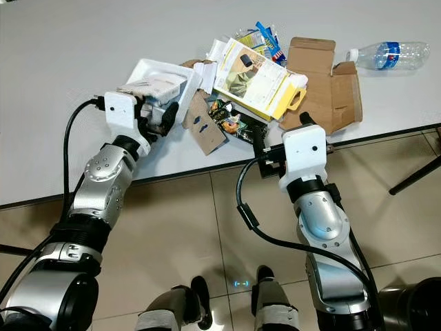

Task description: Picking trash to rubbish bin

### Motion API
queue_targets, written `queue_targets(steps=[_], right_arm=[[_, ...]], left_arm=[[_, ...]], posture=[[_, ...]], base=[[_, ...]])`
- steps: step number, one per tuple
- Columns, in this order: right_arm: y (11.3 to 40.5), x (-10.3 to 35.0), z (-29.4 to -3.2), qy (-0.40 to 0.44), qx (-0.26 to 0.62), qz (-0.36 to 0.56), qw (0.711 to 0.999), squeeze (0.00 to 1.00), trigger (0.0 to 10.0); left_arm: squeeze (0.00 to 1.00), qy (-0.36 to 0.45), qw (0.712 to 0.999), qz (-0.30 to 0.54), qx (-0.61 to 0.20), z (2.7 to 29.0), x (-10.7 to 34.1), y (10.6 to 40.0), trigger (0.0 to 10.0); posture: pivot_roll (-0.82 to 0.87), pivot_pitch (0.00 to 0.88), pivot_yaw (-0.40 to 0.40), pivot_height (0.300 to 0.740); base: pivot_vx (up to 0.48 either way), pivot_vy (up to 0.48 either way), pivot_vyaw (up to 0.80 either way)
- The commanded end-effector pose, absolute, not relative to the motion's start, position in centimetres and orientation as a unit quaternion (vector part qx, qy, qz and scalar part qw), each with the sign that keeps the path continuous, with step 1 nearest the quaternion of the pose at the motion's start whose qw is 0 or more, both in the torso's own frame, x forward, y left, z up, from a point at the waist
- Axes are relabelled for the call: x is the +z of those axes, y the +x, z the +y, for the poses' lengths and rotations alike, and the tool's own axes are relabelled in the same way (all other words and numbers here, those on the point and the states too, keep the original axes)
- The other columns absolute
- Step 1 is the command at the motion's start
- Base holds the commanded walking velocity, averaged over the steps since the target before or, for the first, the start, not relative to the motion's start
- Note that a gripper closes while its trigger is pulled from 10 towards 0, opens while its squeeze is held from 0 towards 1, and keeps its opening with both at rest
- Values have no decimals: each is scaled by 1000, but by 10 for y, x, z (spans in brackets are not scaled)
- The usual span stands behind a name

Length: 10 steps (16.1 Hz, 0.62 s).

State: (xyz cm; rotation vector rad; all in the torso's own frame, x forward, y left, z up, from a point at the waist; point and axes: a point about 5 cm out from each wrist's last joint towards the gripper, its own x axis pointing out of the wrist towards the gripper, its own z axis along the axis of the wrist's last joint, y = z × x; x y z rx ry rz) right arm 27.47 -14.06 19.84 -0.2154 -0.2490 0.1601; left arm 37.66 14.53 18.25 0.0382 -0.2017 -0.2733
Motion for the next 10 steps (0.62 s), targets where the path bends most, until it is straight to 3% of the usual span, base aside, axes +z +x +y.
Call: queue_targets(steps=[1, 10], right_arm=[[270, 197, -139, -110, 81, -121, 983, 0, 10000], [270, 197, -139, -114, 85, -118, 983, 0, 10000]], left_arm=[[0, 23, 986, -92, -137, 149, 177, 376, 0], [0, 19, 986, -101, -132, 152, 178, 376, 0]], posture=[[-214, 316, 126, 740], [-214, 320, 119, 740]], base=[[0, 0, 0], [0, 0, 0]])
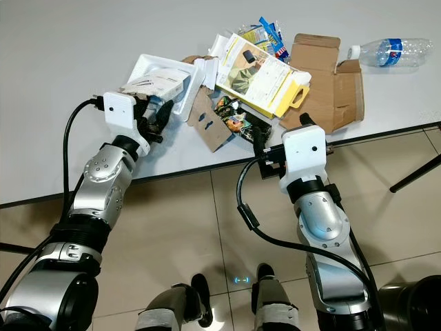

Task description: Picking trash to rubbish bin

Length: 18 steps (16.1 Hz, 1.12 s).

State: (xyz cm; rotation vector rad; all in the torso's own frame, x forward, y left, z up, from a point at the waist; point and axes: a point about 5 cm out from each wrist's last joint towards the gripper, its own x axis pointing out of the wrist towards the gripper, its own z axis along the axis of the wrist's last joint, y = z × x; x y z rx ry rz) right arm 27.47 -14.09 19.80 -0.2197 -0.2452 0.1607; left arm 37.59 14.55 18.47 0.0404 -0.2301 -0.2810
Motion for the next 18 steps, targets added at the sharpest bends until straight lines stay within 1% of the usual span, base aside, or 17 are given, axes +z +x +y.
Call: queue_targets(steps=[1, 9, 12, 18], right_arm=[[270, 197, -139, -115, 85, -118, 983, 0, 10000], [271, 196, -139, -117, 87, -118, 982, 0, 10000], [271, 196, -138, -119, 88, -119, 982, 0, 10000], [274, 196, -136, -120, 91, -121, 981, 0, 10000]], left_arm=[[0, 19, 986, -105, -129, 152, 179, 375, 0], [0, 57, 978, -186, -75, 162, 207, 372, 0], [0, 82, 966, -239, -49, 165, 230, 370, 0], [0, 100, 953, -284, -32, 165, 253, 366, 0]], posture=[[-214, 320, 119, 740], [-213, 324, 112, 740], [-210, 322, 111, 740], [-205, 307, 108, 740]], base=[[0, 0, 0], [0, 0, 0], [0, 0, 0], [0, 0, 0]])
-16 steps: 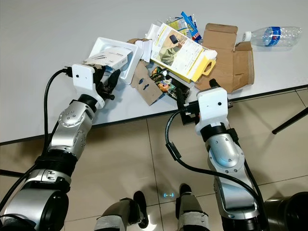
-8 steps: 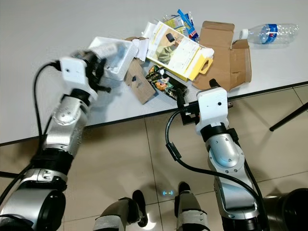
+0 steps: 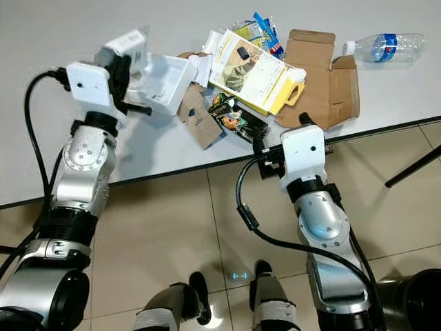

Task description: Picking trash to rubbish bin

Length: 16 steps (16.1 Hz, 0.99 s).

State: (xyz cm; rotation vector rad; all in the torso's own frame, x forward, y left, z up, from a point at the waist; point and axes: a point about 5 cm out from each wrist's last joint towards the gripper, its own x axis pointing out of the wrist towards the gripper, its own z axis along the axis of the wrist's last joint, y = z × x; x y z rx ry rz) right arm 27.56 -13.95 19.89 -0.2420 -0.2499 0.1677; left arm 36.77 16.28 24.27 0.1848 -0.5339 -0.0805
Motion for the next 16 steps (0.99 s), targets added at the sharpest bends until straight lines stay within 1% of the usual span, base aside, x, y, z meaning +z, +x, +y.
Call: queue_targets(steps=[1, 6, 10, 14, 16], right_arm=[[275, 196, -136, -120, 91, -122, 981, 0, 10000], [284, 199, -134, -123, 93, -133, 979, 0, 10000], [295, 200, -129, -120, 101, -144, 977, 0, 10000], [308, 194, -124, -104, 125, -132, 978, 0, 10000], [311, 190, -122, -98, 142, -119, 978, 0, 10000]], left_arm=[[0, 102, 952, -288, -32, 165, 255, 366, 0], [0, 116, 941, -316, -21, 168, 272, 359, 0], [0, 139, 946, -293, 13, 181, 254, 341, 0], [0, 174, 947, -252, 98, 213, 233, 310, 0], [0, 180, 947, -236, 119, 223, 227, 301, 0]], posture=[[-205, 304, 108, 740], [-193, 251, 103, 740], [-156, 205, 93, 740], [-105, 176, 67, 740], [-94, 174, 64, 740]], base=[[0, 0, 0], [0, 0, 0], [0, 0, 0], [0, 0, 0], [0, 0, 0]])
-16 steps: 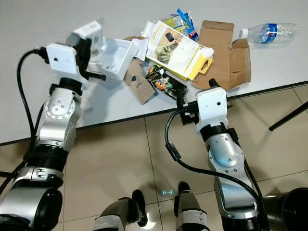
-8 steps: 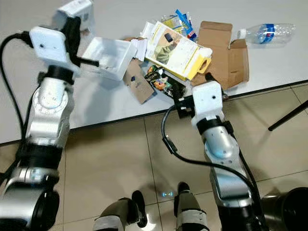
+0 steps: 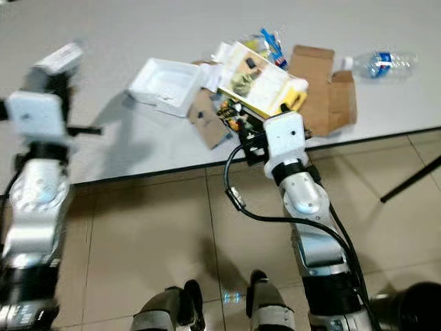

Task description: Picking trash to rubbish bin

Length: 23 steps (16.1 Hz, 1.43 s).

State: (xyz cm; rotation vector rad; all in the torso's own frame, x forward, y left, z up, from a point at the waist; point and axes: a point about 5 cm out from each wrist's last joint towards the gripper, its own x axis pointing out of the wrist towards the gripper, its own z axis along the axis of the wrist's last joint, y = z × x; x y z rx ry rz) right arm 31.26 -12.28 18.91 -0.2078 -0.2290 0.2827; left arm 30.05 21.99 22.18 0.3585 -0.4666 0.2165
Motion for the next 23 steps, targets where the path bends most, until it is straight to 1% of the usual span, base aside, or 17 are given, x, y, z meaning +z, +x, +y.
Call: queue_targets(steps=[1, 5, 7, 8, 9, 11, 12, 13, 14, 16, 18, 19, 21, 23], right_arm=[[315, 185, -120, -95, 163, -105, 976, 0, 10000], [330, 185, -131, -85, 170, -86, 978, 0, 10000], [341, 191, -141, -94, 164, -88, 978, 0, 10000], [345, 193, -141, -104, 171, -92, 975, 0, 10000], [347, 194, -141, -108, 177, -92, 974, 0, 10000], [352, 193, -134, -116, 219, -86, 965, 0, 10000], [353, 190, -132, -112, 234, -75, 963, 0, 10000], [355, 180, -130, -91, 254, -45, 962, 0, 10000], [358, 172, -131, -79, 264, -25, 961, 0, 10000], [359, 168, -131, -80, 268, -18, 960, 0, 10000], [362, 162, -130, -56, 287, -1, 956, 0, 10000], [362, 160, -129, -56, 295, 2, 954, 0, 10000], [362, 156, -122, -34, 312, 11, 949, 0, 10000], [361, 149, -115, -19, 318, 19, 948, 0, 10000]], left_arm=[[0, 184, 948, -224, 130, 228, 222, 290, 0], [0, 191, 950, -204, 140, 232, 216, 276, 0], [0, 189, 952, -198, 138, 230, 215, 272, 0], [0, 185, 954, -194, 136, 228, 214, 270, 0], [0, 183, 955, -191, 135, 227, 213, 269, 0], [0, 172, 961, -179, 124, 221, 208, 266, 0], [0, 169, 962, -177, 120, 219, 207, 266, 0], [0, 163, 964, -175, 113, 216, 206, 266, 0], [0, 159, 966, -173, 107, 212, 206, 266, 0], [0, 158, 967, -172, 102, 211, 207, 266, 0], [0, 156, 969, -165, 98, 210, 206, 266, 0], [0, 156, 970, -164, 95, 209, 205, 267, 0], [0, 154, 971, -165, 85, 204, 208, 268, 0], [0, 156, 971, -162, 84, 206, 207, 268, 0]], posture=[[-83, 173, 61, 740], [-61, 176, 58, 740], [-52, 177, 56, 740], [-44, 179, 55, 740], [-40, 181, 54, 740], [-33, 185, 53, 740], [-26, 188, 53, 740], [-23, 191, 55, 740], [-20, 192, 56, 740], [-17, 194, 58, 740], [-7, 198, 63, 740], [-7, 198, 63, 740], [10, 200, 71, 740], [14, 203, 74, 740]], base=[[0, 0, 0], [0, 0, 0], [0, 0, 0], [0, 0, 0], [0, 0, 0], [0, 0, 0], [0, 0, 0], [0, 0, 0], [0, 0, 0], [0, 0, 0], [0, 0, 0], [0, 0, 0], [0, 0, 0], [0, 0, 0]])
